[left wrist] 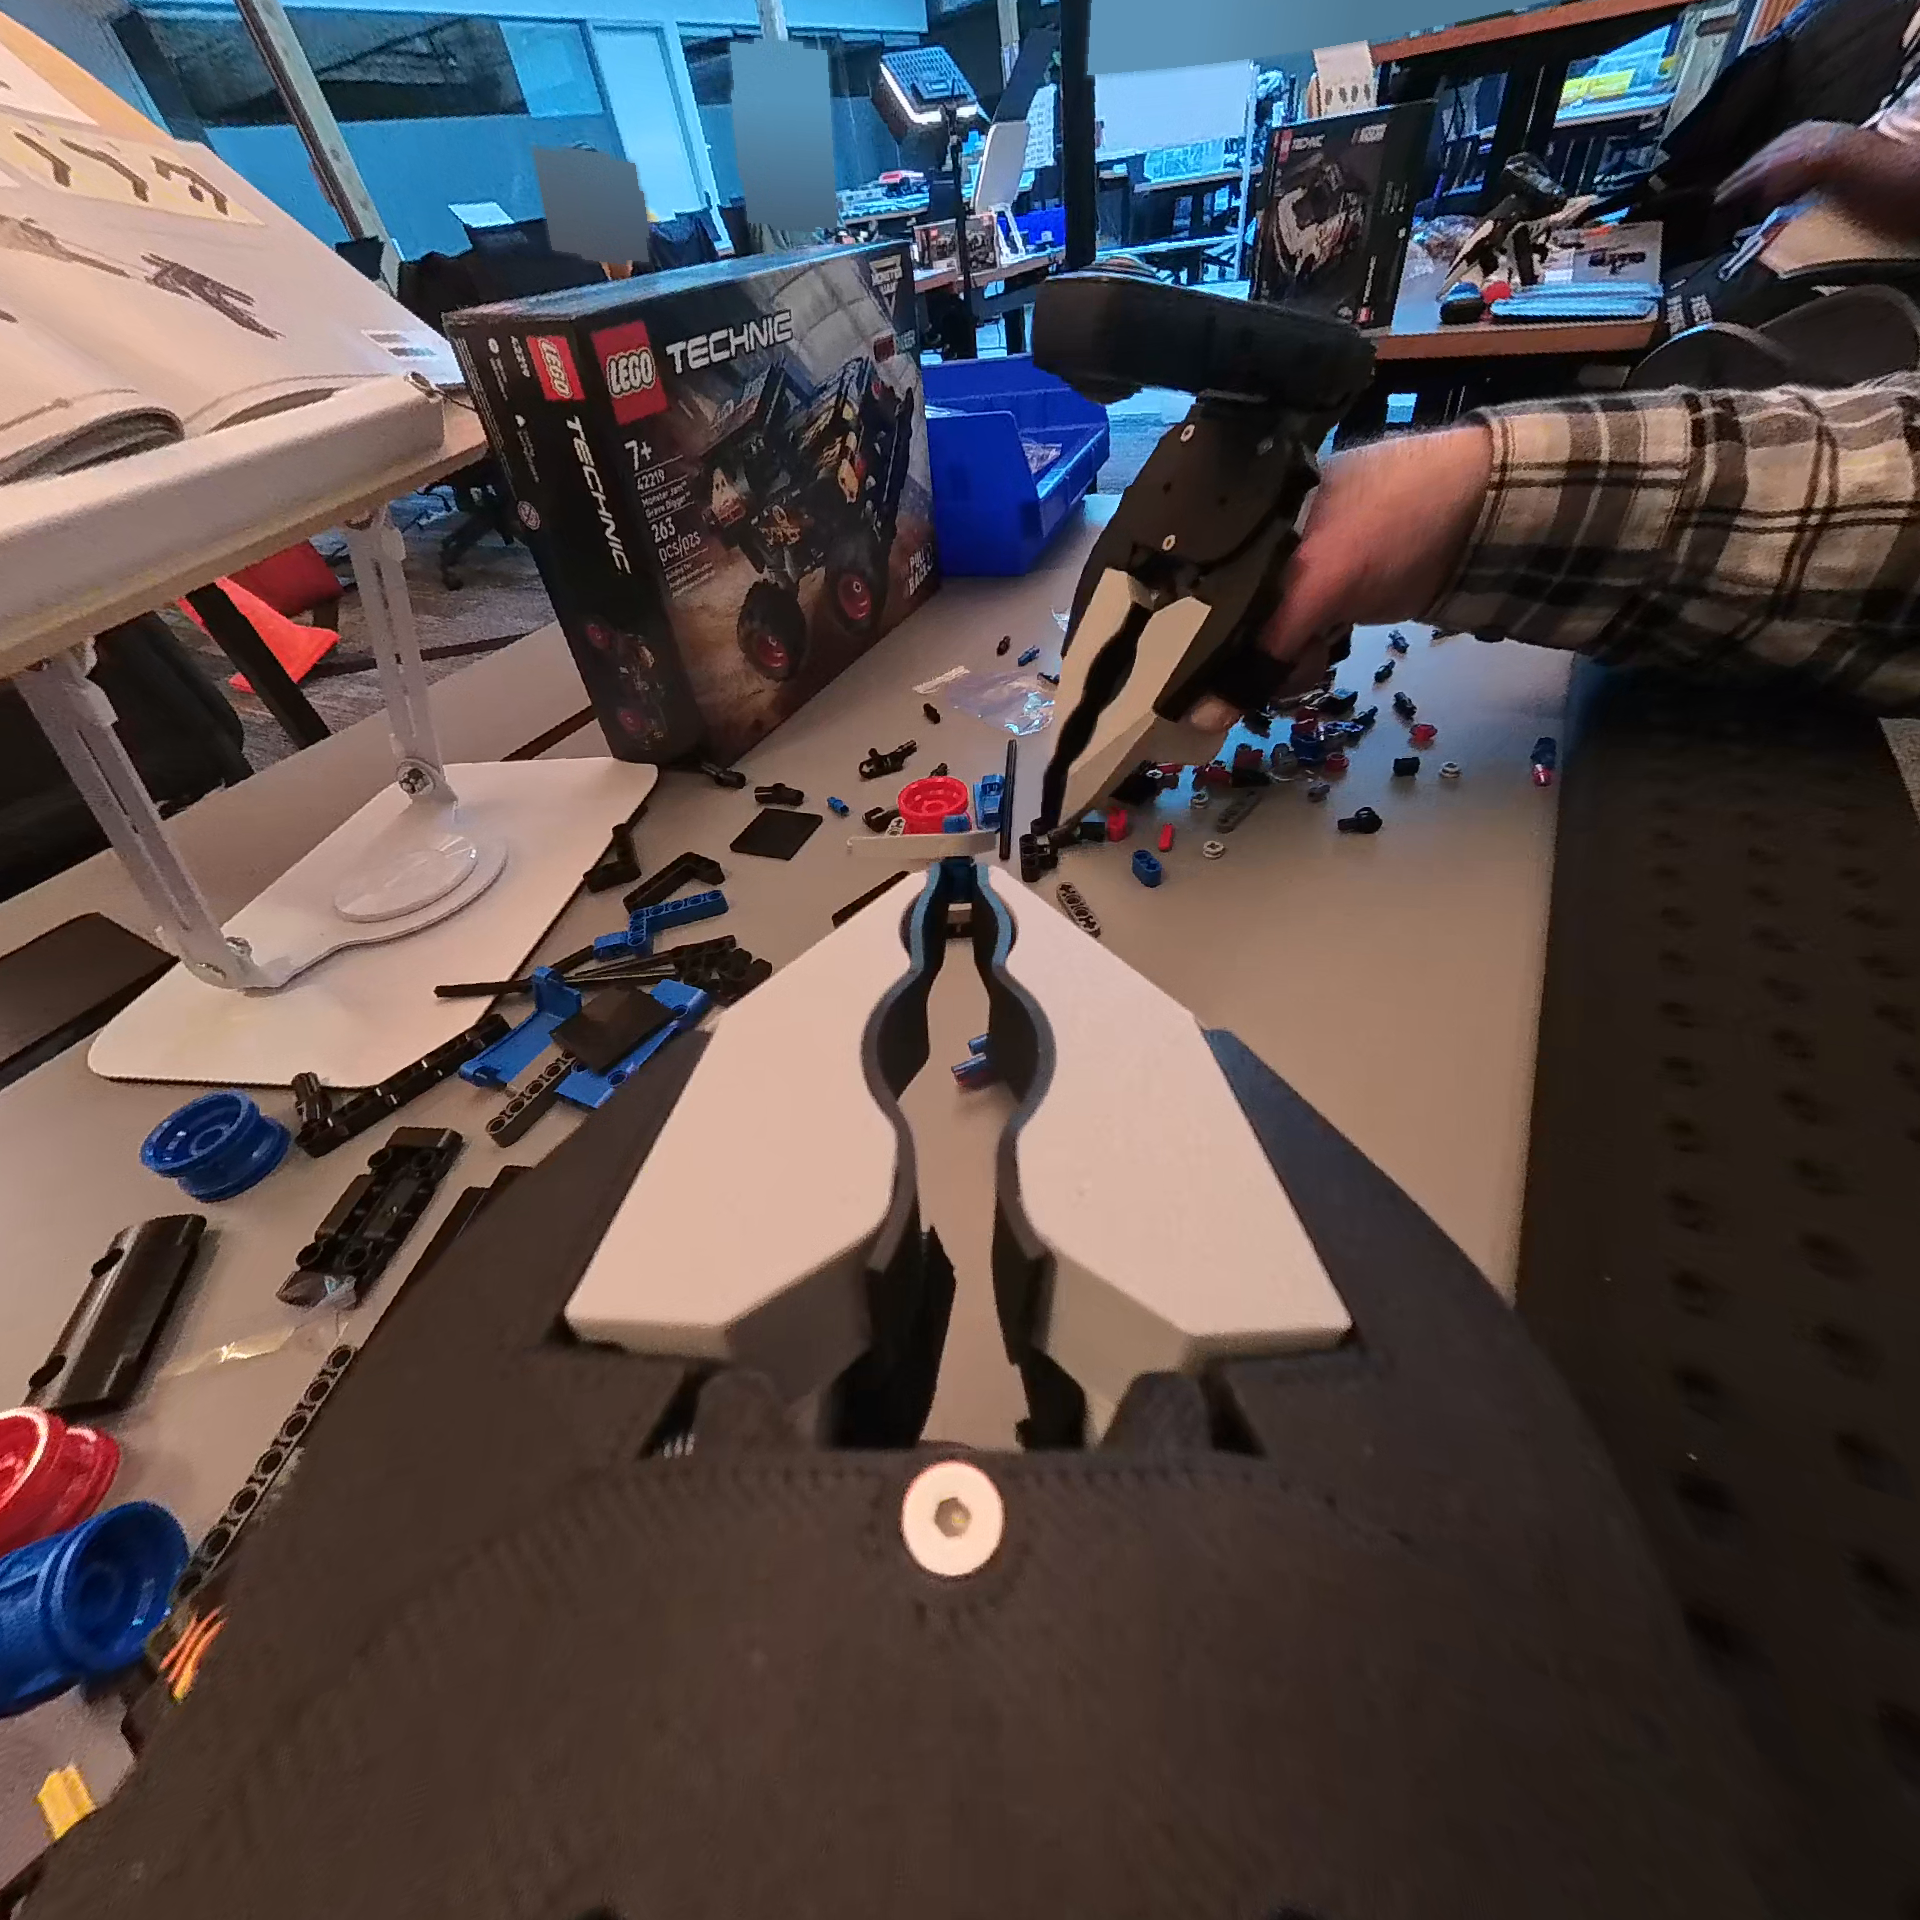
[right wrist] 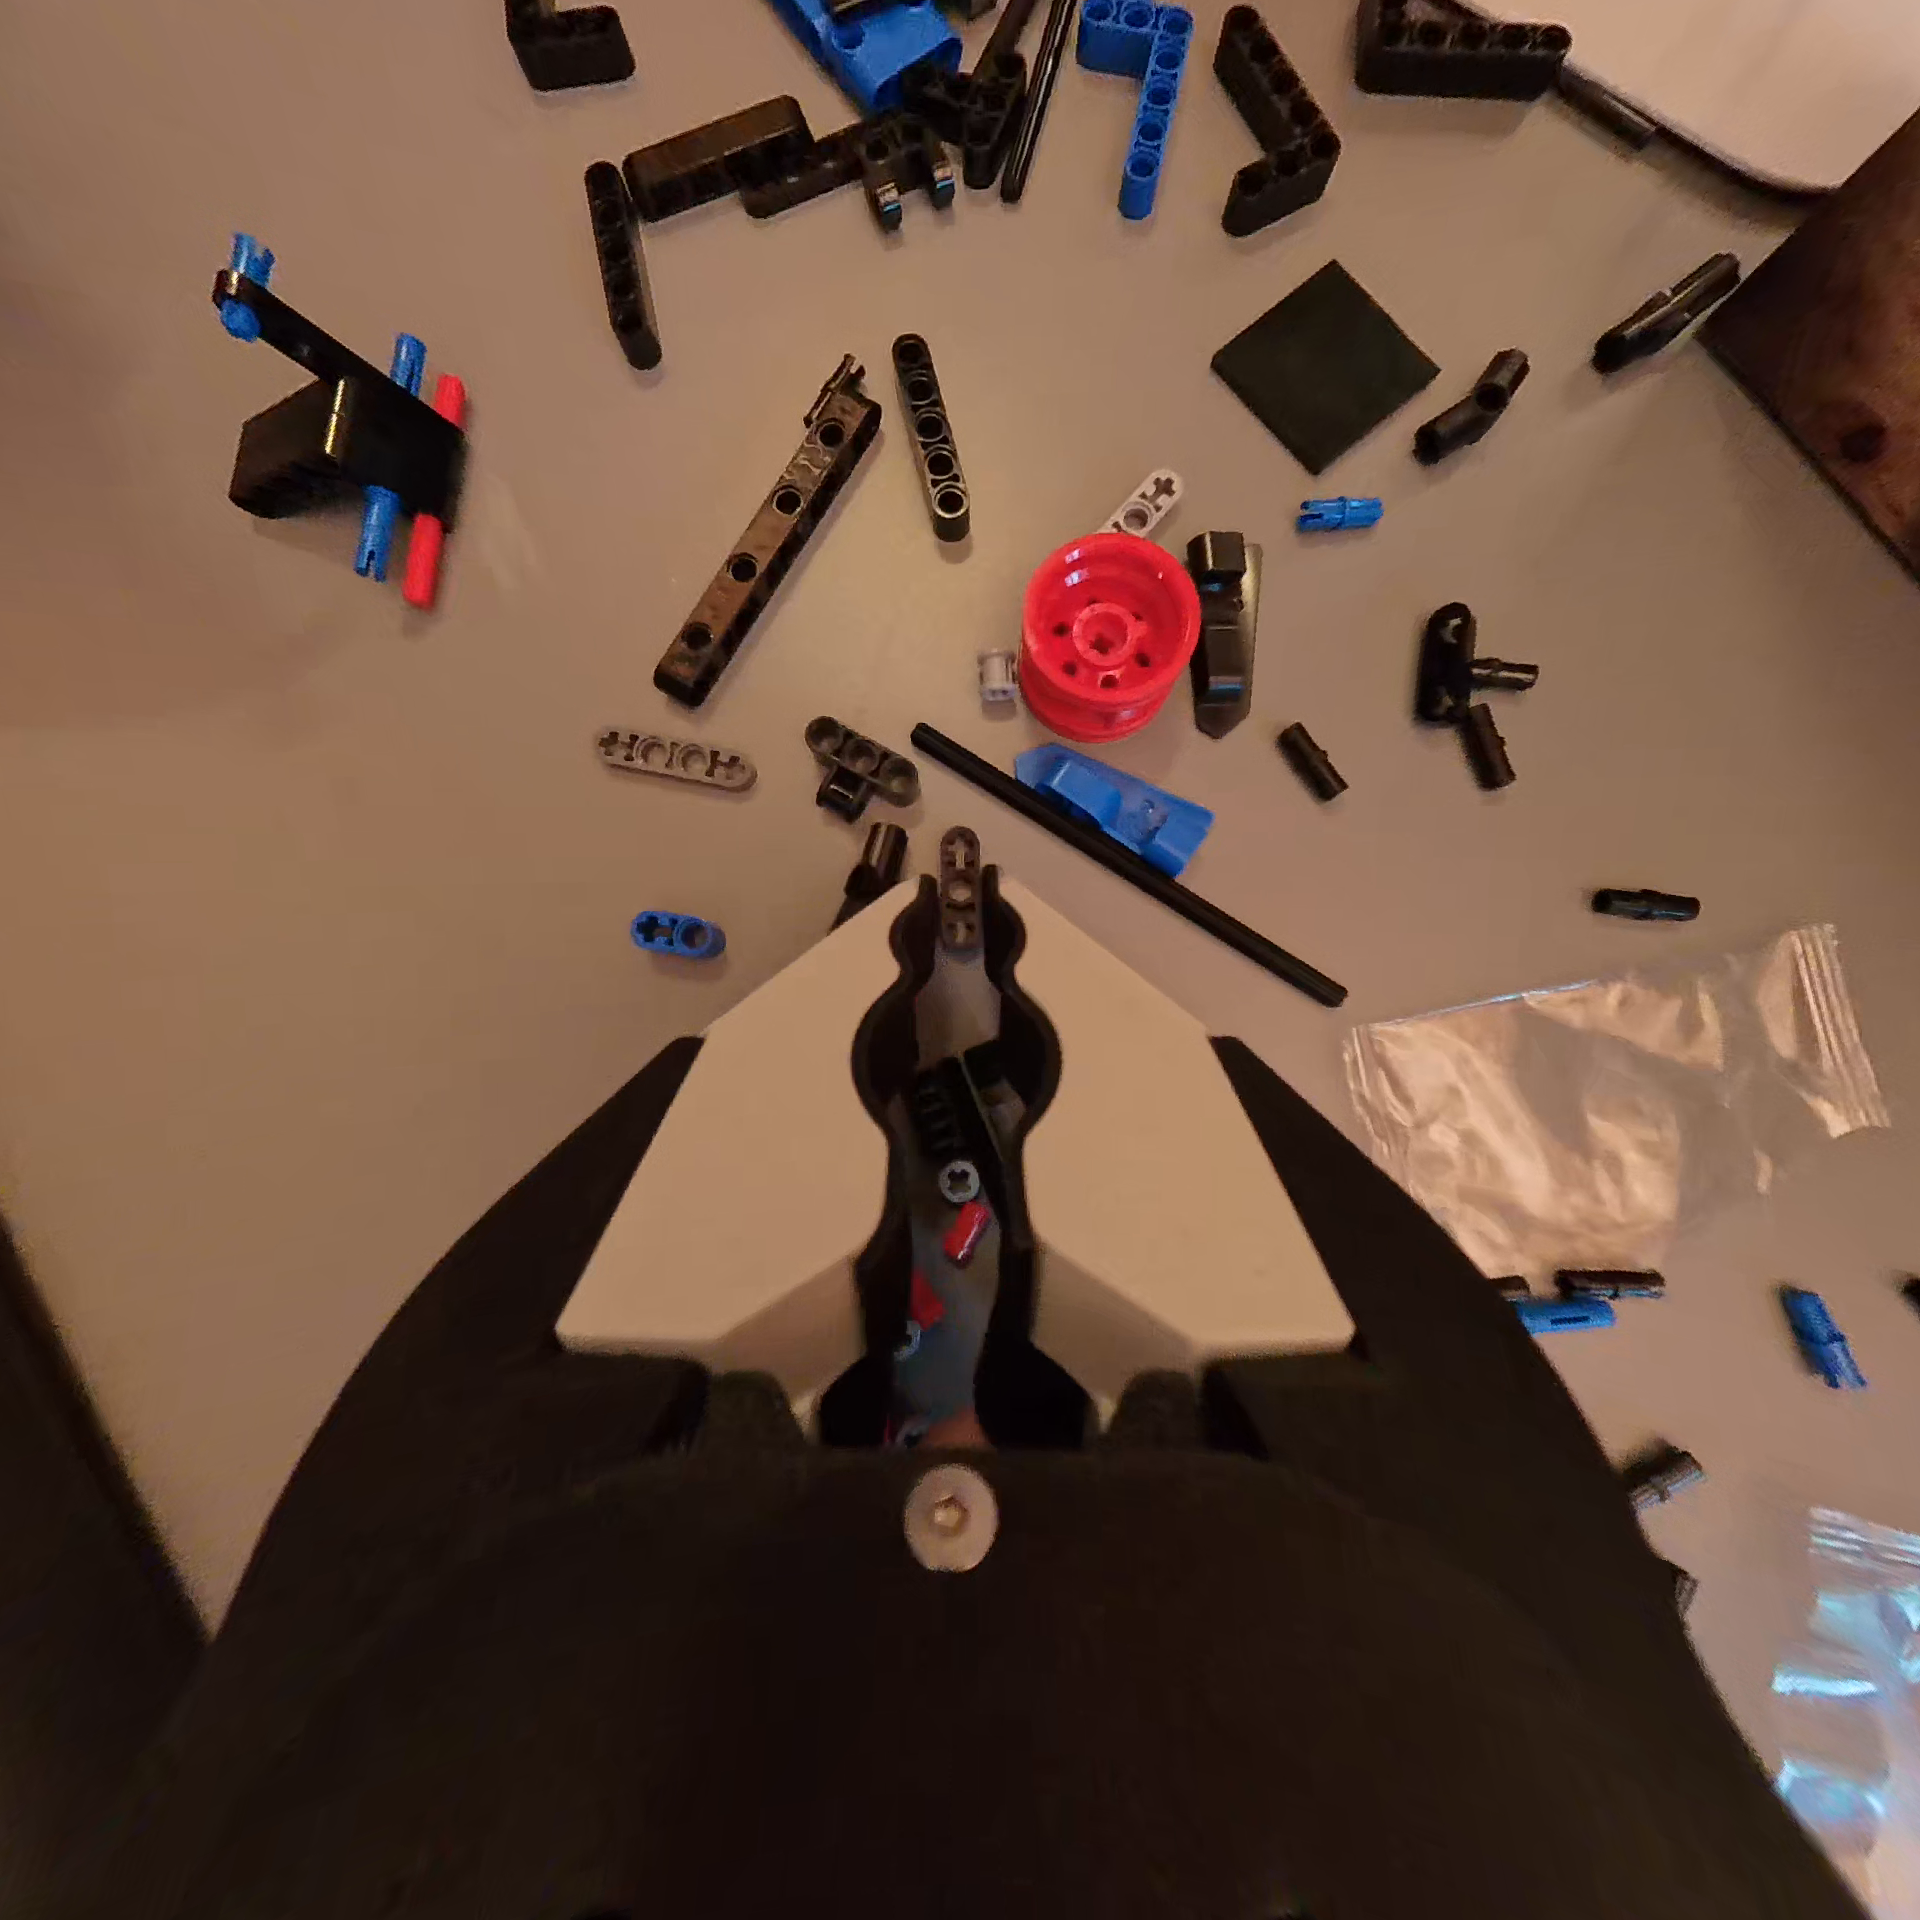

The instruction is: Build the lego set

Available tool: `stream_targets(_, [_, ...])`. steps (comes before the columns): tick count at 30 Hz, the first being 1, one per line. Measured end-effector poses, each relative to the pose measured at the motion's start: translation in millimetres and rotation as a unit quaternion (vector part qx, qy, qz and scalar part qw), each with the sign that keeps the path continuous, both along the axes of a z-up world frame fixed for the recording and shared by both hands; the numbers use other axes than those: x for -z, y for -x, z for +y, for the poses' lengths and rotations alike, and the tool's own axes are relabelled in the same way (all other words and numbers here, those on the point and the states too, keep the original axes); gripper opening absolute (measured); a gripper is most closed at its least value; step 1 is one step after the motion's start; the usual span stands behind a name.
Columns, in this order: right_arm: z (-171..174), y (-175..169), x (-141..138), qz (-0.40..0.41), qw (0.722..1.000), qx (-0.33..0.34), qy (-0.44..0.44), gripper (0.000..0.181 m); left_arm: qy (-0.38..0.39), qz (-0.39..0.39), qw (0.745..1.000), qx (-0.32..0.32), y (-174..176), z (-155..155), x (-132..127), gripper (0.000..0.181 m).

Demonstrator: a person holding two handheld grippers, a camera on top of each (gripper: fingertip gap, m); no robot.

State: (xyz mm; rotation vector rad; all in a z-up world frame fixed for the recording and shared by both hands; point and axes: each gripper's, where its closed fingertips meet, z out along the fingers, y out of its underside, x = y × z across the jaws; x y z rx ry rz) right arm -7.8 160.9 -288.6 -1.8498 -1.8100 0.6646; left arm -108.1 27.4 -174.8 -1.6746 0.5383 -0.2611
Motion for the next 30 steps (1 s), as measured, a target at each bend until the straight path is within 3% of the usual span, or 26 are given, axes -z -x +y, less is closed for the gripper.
stream_targets(6, [1, 3, -8, 0.025, 0.999, -0.009, -0.021, 0.004, 0.003, -0.005, 1.0, 0.004, -2, 1, 1, 0.001])
stream_targets(18, [-34, 26, -110, 0.231, 0.971, -0.06, -0.02, 0.004, 0.002, -0.027, 0.999, 0.03, -22, 6, -1, 0.001])
stream_targets(30, [-60, 33, -143, 0.327, 0.94, -0.1, 0.009, 0.004, 0.009, -0.041, 0.998, 0.055, -53, 21, -4, 0.001])
